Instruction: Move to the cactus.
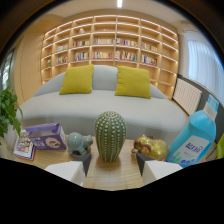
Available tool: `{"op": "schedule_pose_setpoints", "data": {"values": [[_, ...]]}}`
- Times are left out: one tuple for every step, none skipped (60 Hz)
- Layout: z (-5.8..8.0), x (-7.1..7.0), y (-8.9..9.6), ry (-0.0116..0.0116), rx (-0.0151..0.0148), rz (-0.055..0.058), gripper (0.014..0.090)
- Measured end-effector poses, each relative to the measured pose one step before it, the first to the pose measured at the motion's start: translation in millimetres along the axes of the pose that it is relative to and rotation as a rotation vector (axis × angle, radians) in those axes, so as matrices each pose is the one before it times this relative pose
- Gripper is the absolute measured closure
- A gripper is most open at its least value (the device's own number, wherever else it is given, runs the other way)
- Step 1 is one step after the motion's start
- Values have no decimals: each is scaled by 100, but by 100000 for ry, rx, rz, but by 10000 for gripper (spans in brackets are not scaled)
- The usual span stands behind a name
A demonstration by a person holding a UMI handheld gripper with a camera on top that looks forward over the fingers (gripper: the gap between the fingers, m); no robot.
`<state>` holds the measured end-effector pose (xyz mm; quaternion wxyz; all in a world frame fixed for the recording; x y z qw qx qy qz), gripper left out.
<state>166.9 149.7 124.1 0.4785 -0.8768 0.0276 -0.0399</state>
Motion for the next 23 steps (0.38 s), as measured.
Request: {"op": "schedule_pose_setpoints", "data": {"values": [[105, 14, 53, 48, -119, 26, 190], [96, -5, 33, 87, -85, -14, 190], [101, 0, 34, 56, -38, -38, 188], [84, -4, 13, 3, -15, -70, 191], [62, -2, 27, 15, -36, -53, 191], [75, 70, 53, 55, 58, -35, 191], [34, -17, -3, 68, 125, 102, 191], [16, 5, -22, 11, 165, 197, 192], [21, -4, -5, -15, 125, 184, 191], [7, -22, -7, -83, 40, 140, 190], [2, -6, 1, -91, 10, 109, 190], [-4, -43, -11, -139, 4, 82, 190], [-9, -46, 4, -157, -70, 103, 190], [3, -27, 10, -160, -144, 98, 190], [-9, -32, 38, -116, -221, 110, 190], [-3, -33, 39, -49, -221, 127, 190], [-15, -28, 16, -37, -146, 110, 191], [-19, -31, 0, -51, -50, -3, 191], [4, -37, 11, -119, -20, -175, 191], [-26, -37, 30, -97, -110, -193, 191], [-29, -32, 44, -31, -123, -104, 192], [-12, -20, 30, -35, -75, 56, 191], [-11, -17, 17, -19, -22, 94, 190]]}}
